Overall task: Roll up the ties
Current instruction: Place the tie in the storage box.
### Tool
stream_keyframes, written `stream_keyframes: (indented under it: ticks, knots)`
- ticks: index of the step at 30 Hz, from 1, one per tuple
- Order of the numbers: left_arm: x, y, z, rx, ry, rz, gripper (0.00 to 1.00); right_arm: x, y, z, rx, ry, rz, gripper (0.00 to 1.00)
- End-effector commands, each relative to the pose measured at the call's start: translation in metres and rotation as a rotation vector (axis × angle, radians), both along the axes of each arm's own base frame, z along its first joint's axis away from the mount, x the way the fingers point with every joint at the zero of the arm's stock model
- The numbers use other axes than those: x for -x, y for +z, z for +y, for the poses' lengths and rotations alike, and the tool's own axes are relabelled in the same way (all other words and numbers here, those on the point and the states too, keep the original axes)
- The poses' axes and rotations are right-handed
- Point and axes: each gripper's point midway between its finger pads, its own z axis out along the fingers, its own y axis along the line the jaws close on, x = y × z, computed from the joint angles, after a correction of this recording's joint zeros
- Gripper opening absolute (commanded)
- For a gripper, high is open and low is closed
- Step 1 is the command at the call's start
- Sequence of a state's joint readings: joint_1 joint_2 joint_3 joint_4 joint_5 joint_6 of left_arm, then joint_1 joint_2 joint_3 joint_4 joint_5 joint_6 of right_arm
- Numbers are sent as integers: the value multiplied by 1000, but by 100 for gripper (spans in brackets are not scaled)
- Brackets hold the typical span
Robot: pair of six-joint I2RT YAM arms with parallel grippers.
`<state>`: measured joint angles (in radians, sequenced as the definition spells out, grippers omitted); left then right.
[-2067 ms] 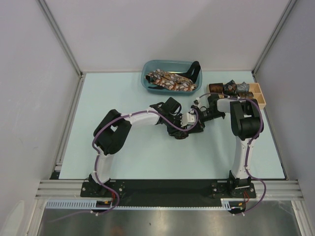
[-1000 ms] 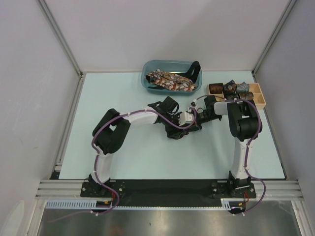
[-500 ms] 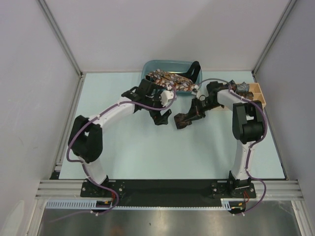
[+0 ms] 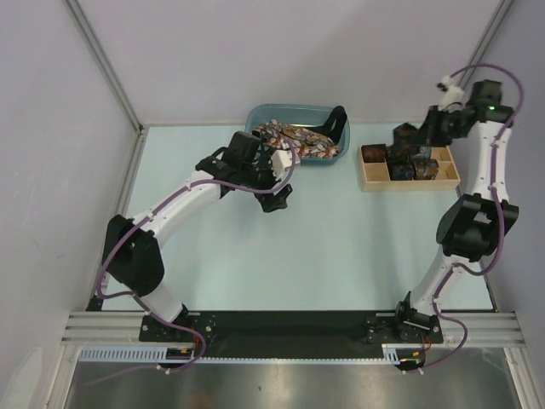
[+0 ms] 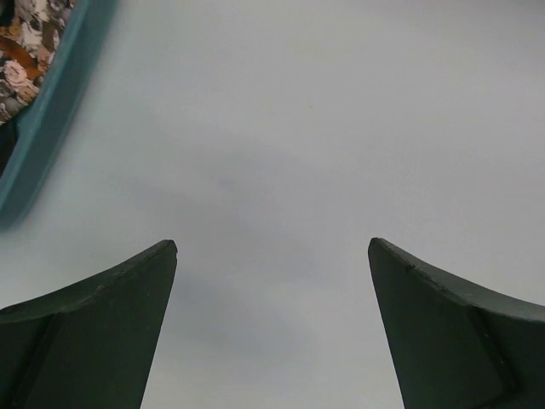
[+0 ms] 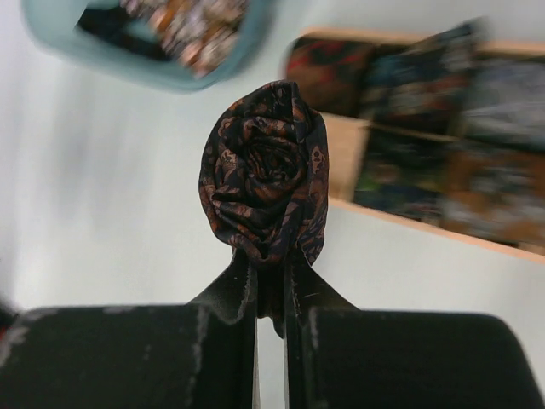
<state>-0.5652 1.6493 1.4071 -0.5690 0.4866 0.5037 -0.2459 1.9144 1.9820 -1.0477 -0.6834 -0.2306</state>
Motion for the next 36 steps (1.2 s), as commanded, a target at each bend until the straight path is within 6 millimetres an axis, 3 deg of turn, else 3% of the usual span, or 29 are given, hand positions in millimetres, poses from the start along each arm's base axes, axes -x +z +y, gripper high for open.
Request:
stream_keyframes:
  ticks: [1, 3, 4, 9, 15, 19, 22, 29, 36]
  knots:
    - [-4, 16, 6, 49, 44, -36, 100, 2, 32, -68, 125, -104, -45, 0]
    - [-3, 10, 8, 59, 56, -13, 100, 2, 25, -80, 161, -75, -25, 0]
    - [-4, 9, 9, 63, 60, -8, 99, -2, 38, -81, 193, -56, -69, 0]
    - [-1, 6, 13, 72, 68, 18, 100, -15, 49, -74, 519, 217, -228, 0]
    - [3, -1, 19, 67, 89, 38, 100, -28, 49, -24, 849, 592, -376, 0]
    - [9, -5, 21, 80, 109, 78, 99, -24, 26, 13, 976, 890, -373, 0]
    - [13, -6, 21, 94, 115, 86, 100, -14, 7, 22, 1010, 1039, -319, 0]
    - [19, -11, 26, 103, 135, 97, 99, -2, -29, 25, 1072, 1209, -160, 0]
    - [21, -12, 28, 100, 142, 94, 100, -4, -63, 12, 1130, 1239, 22, 0]
